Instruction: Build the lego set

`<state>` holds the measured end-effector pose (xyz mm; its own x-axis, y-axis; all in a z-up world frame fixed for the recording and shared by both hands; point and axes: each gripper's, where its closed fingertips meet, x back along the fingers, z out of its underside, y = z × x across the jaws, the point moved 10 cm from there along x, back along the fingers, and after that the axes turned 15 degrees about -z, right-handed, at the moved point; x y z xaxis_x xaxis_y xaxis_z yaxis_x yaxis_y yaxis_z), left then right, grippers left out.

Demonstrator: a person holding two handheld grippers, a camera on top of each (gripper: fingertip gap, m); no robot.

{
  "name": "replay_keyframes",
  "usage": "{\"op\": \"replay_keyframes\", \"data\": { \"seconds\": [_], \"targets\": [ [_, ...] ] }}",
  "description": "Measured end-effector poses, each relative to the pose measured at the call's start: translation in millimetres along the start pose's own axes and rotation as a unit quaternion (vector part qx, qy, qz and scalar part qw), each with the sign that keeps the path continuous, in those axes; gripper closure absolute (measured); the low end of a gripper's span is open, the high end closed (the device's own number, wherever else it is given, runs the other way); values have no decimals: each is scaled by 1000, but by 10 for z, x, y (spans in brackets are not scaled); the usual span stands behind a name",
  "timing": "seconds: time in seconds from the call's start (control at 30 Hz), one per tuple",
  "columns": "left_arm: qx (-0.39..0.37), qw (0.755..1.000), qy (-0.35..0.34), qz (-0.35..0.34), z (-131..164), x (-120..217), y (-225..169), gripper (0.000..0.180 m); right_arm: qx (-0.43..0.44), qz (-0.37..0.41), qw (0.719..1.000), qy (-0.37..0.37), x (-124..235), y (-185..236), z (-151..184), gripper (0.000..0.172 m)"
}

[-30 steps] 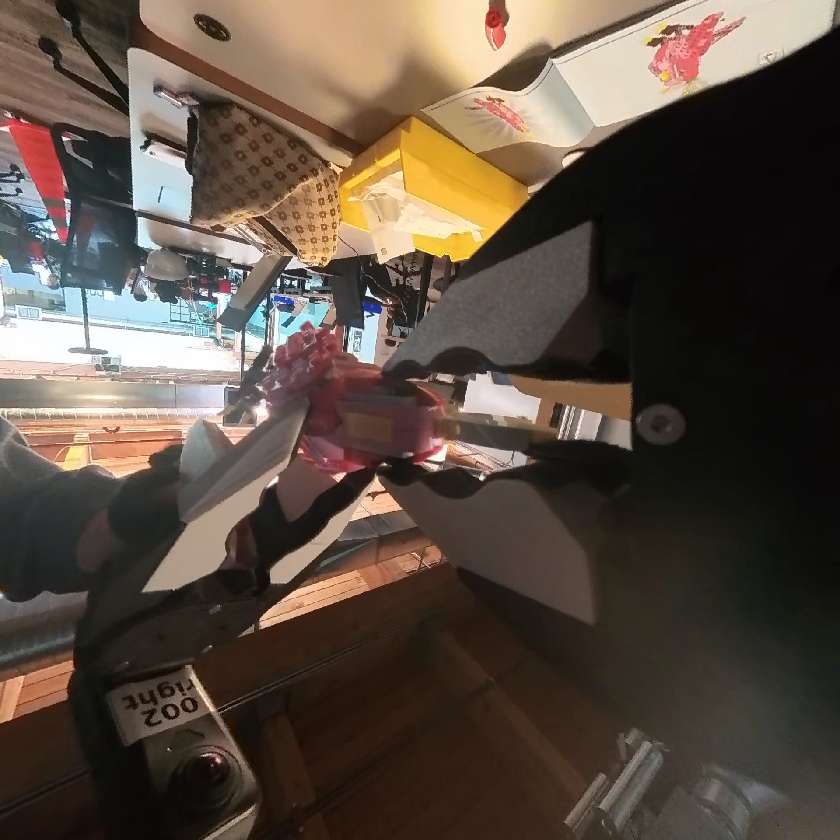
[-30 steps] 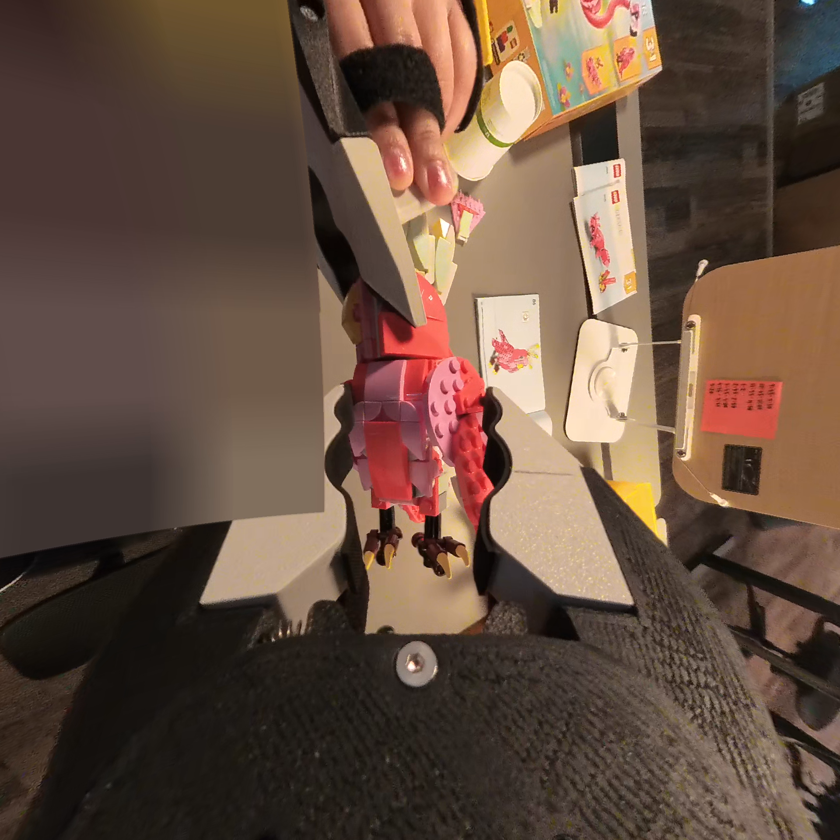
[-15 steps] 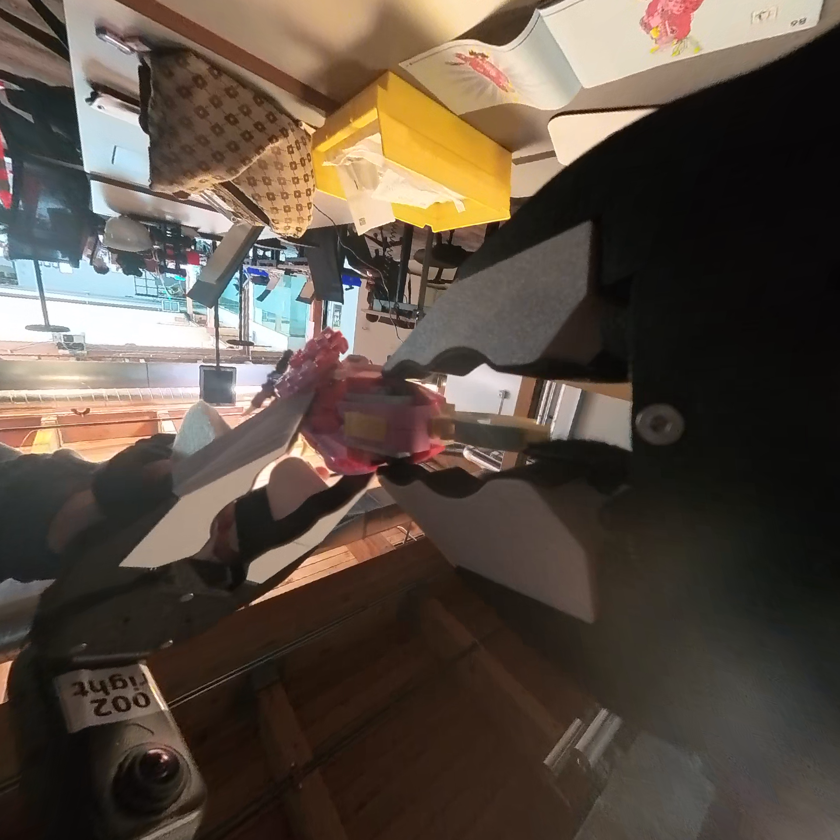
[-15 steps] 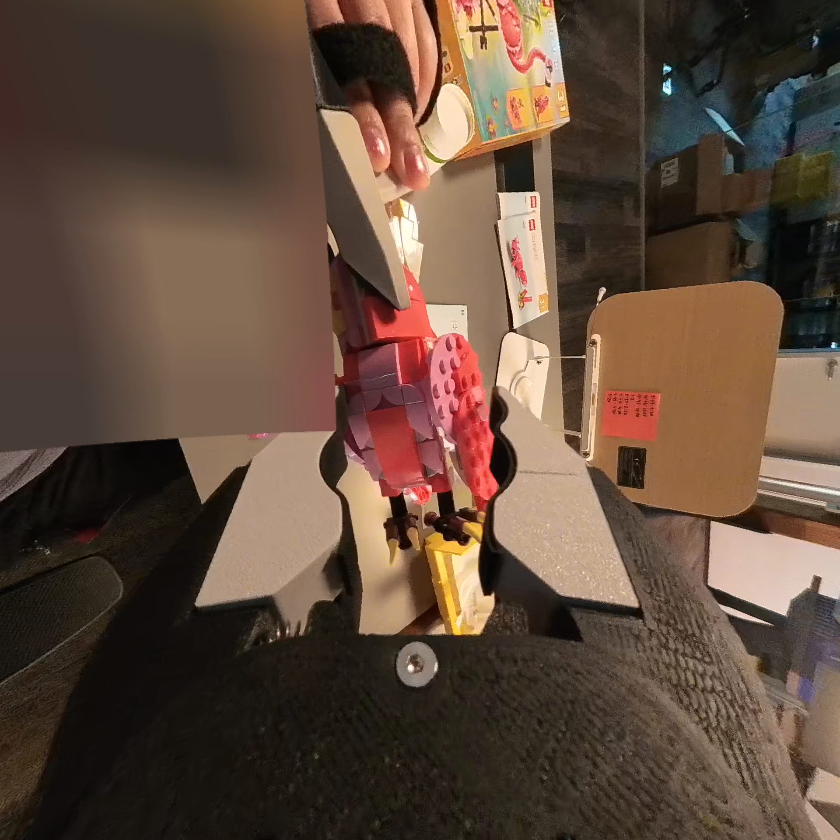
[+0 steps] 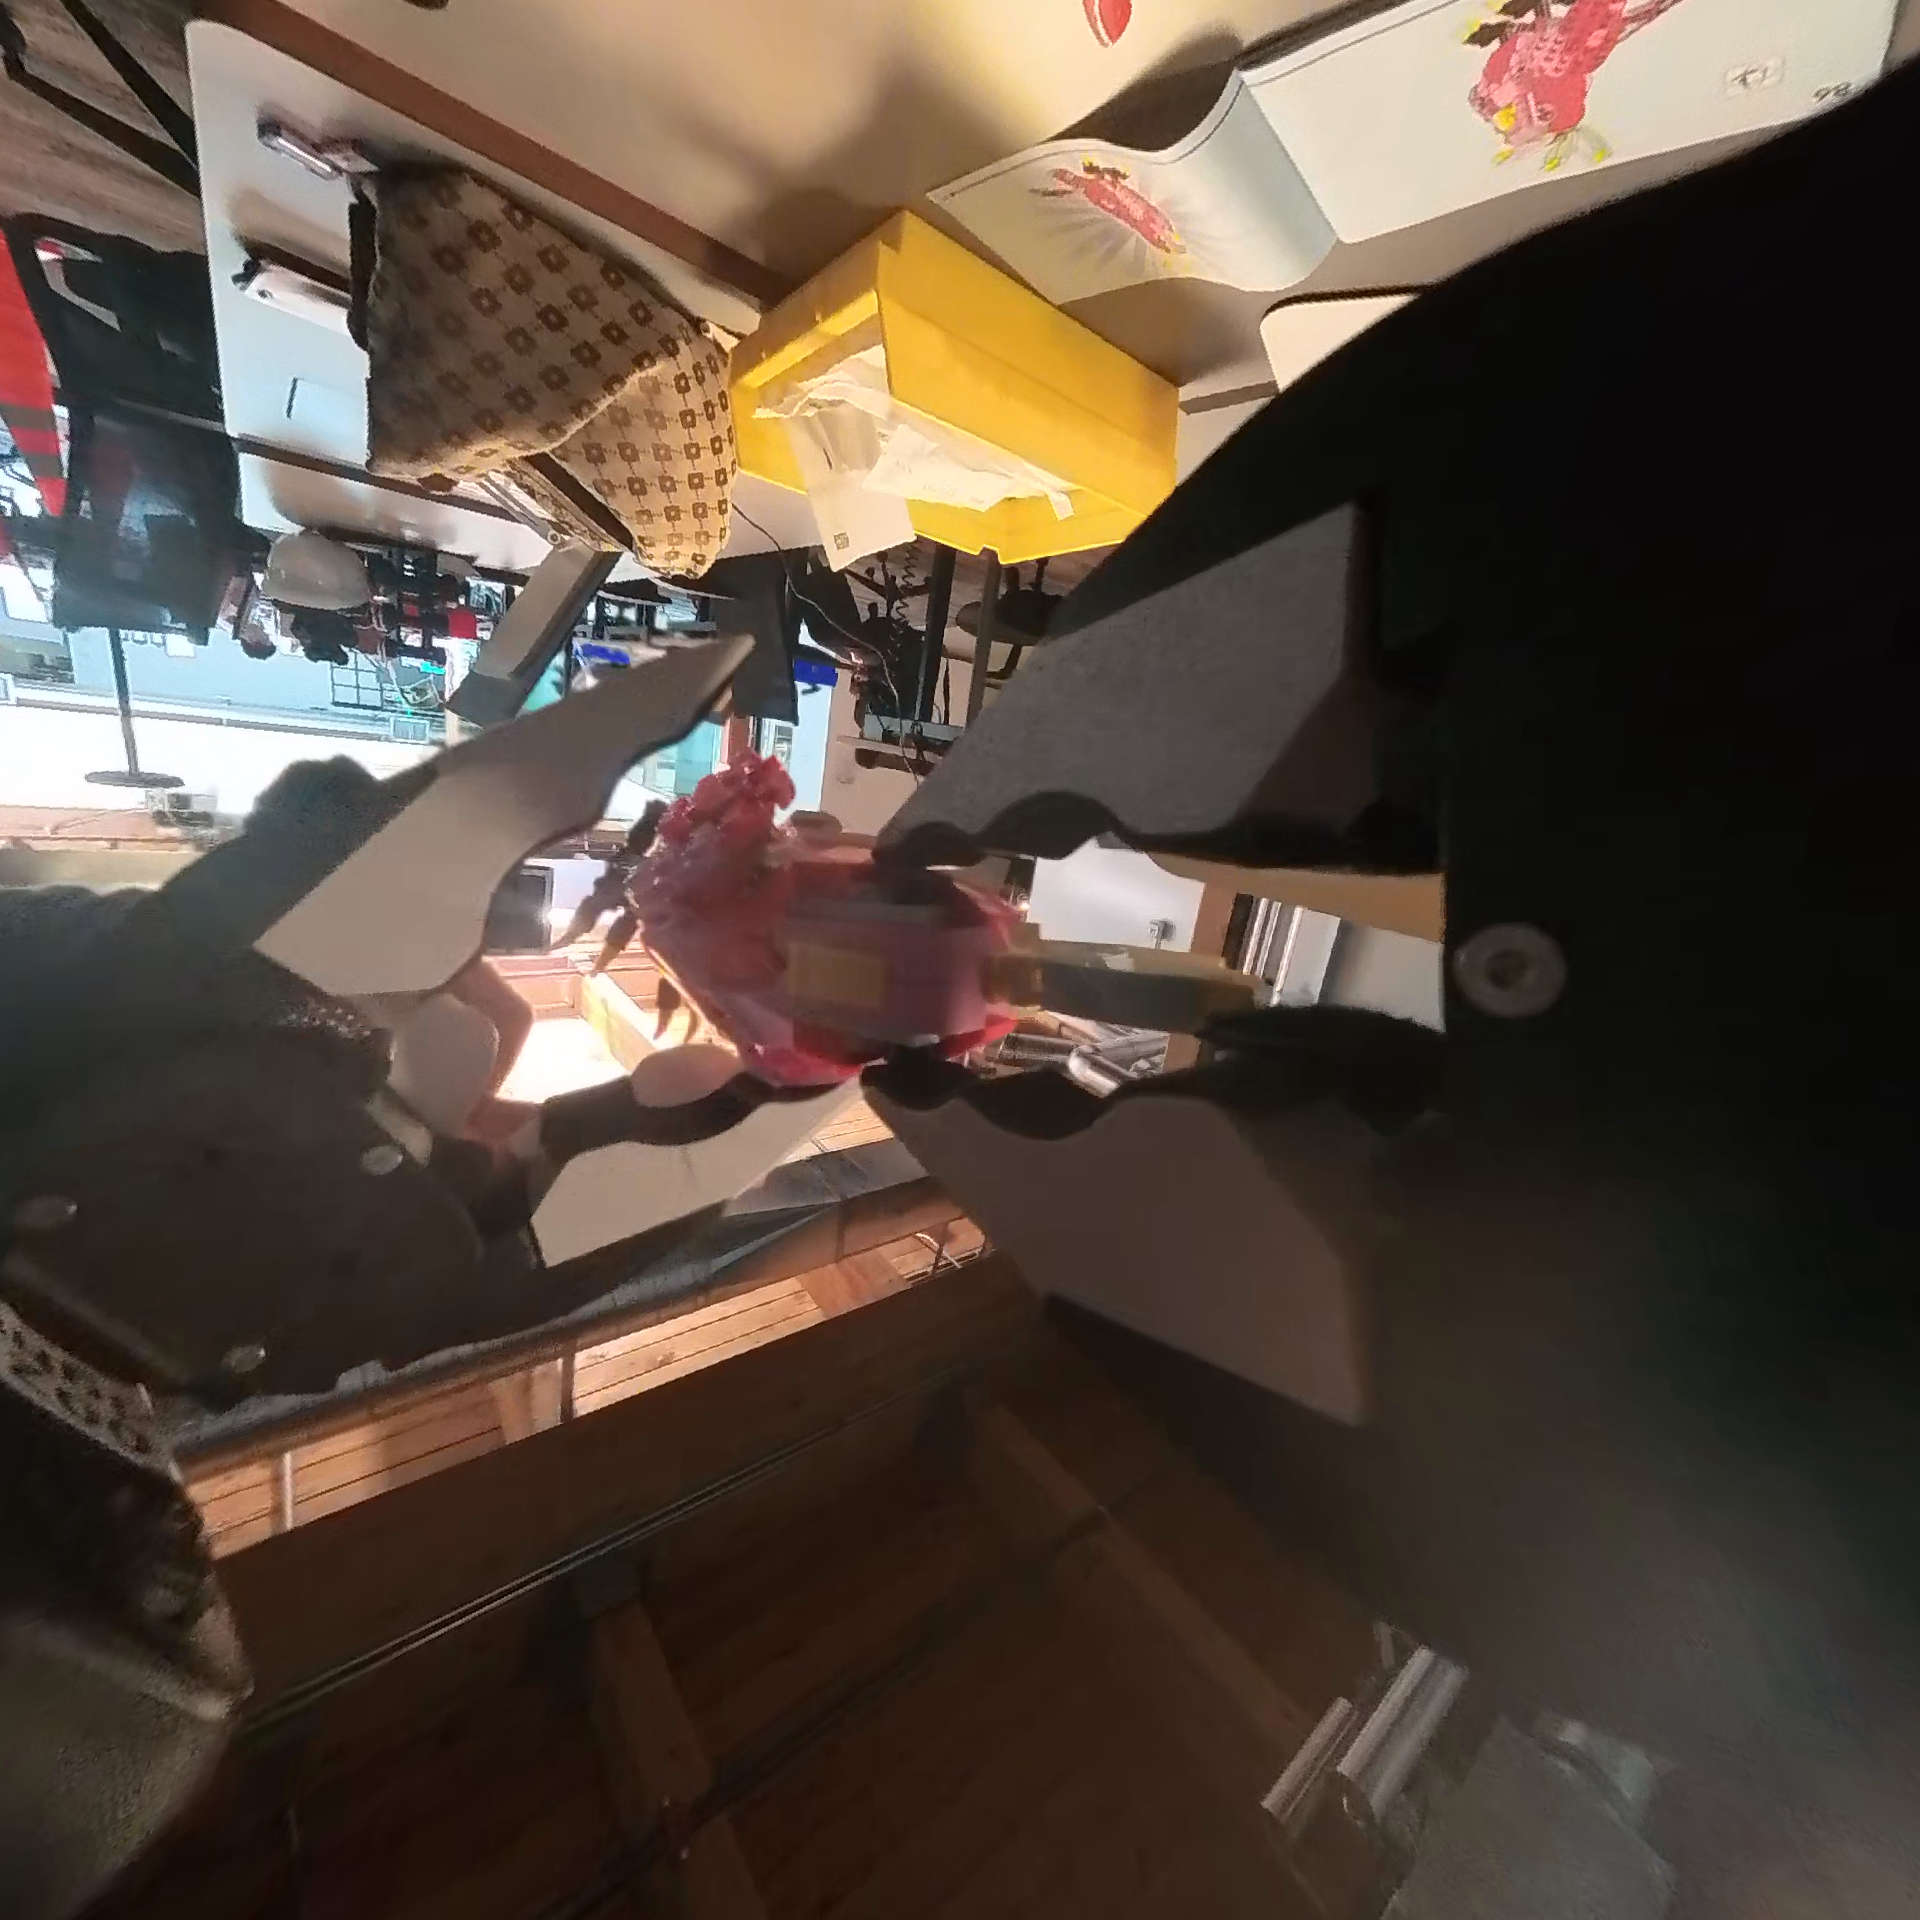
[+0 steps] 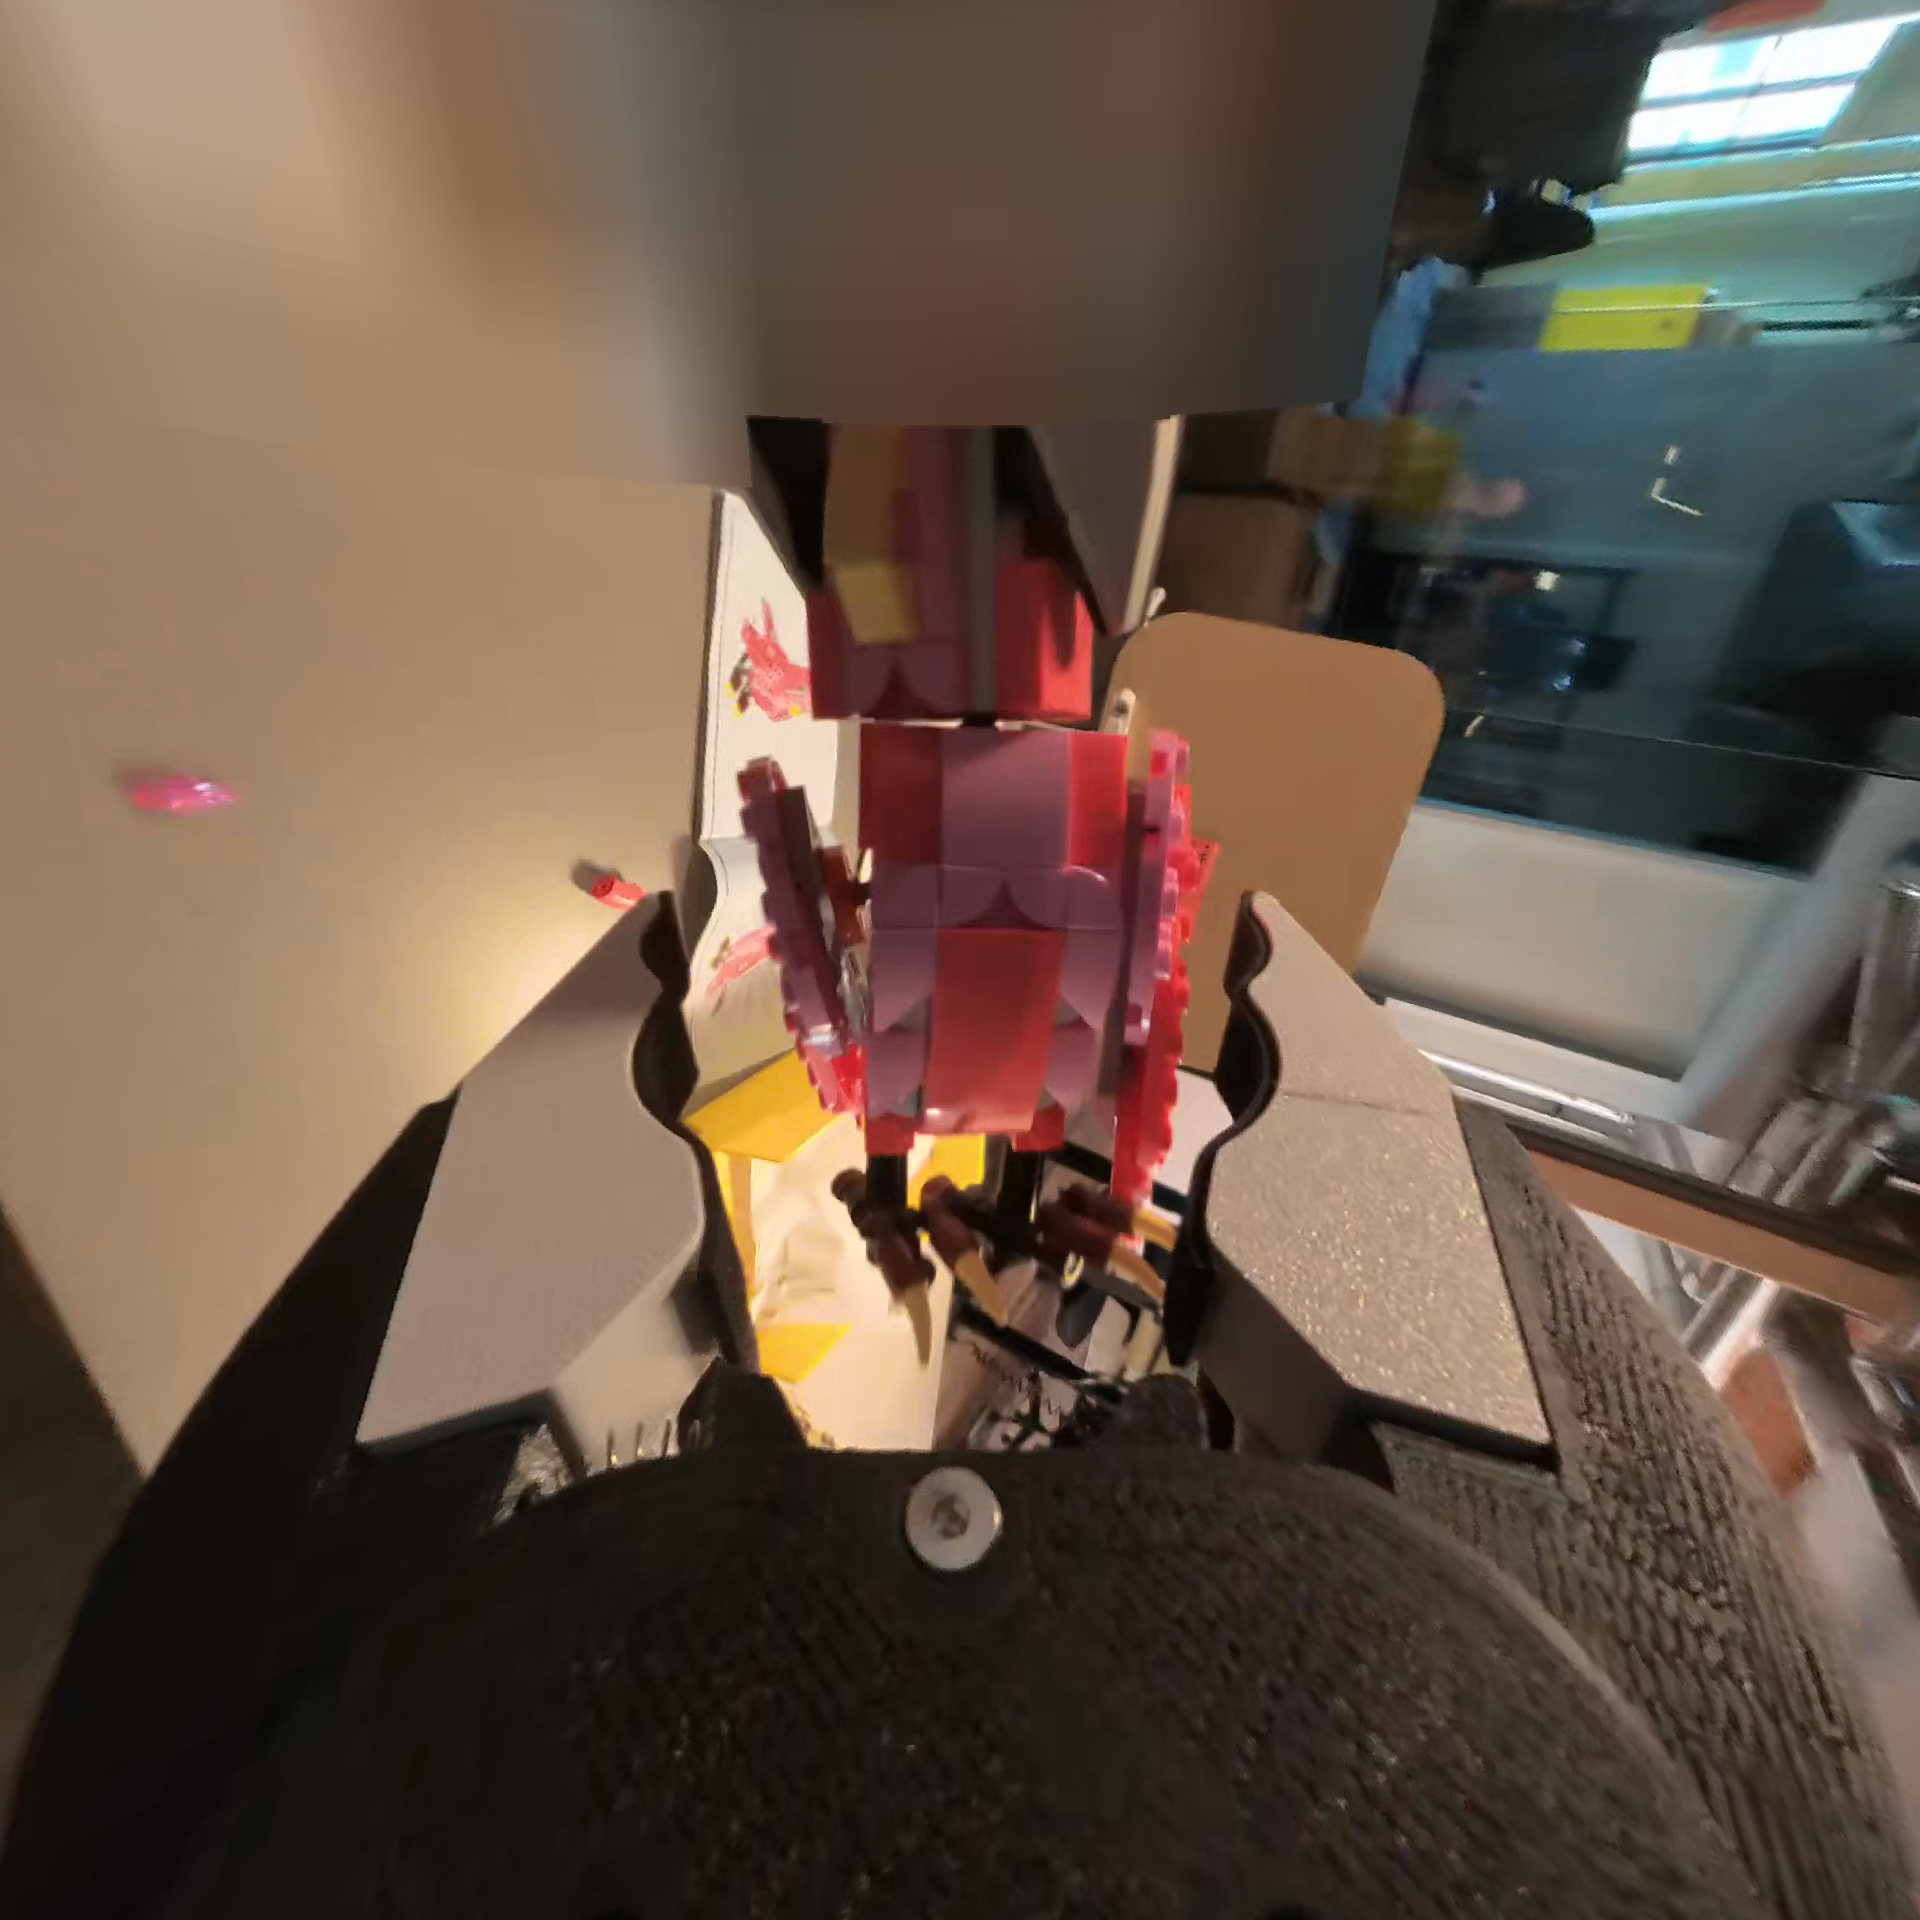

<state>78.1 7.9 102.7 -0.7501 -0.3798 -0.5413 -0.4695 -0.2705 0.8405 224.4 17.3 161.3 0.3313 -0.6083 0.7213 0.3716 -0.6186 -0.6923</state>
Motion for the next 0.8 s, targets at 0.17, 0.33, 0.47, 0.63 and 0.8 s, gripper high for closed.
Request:
{"op": "replay_keyframes", "data": {
  "seconds": [0.17, 0.33, 0.47, 0.63, 0.8],
  "targets": [
    [-5, 1000, -10, -3, -27, -6, -13, 145, 12, 3, 1000, 5, -43, 34, -14, 82],
    [-10, 1000, -13, 8, -51, -31, -52, 145, 16, 11, 1000, 9, -89, 45, 28, 94],
    [-10, 1000, -15, 22, -58, -60, -102, 145, 14, 7, 1000, -2, -133, 67, 108, 95],
    [-25, 999, -7, 42, -80, -129, -207, 144, 3, -26, 999, -26, -196, 90, 271, 96],
    [11, 998, 21, 64, -77, -211, -282, 144, 8, -9, 998, -65, -295, 112, 448, 97]
  ]
}}
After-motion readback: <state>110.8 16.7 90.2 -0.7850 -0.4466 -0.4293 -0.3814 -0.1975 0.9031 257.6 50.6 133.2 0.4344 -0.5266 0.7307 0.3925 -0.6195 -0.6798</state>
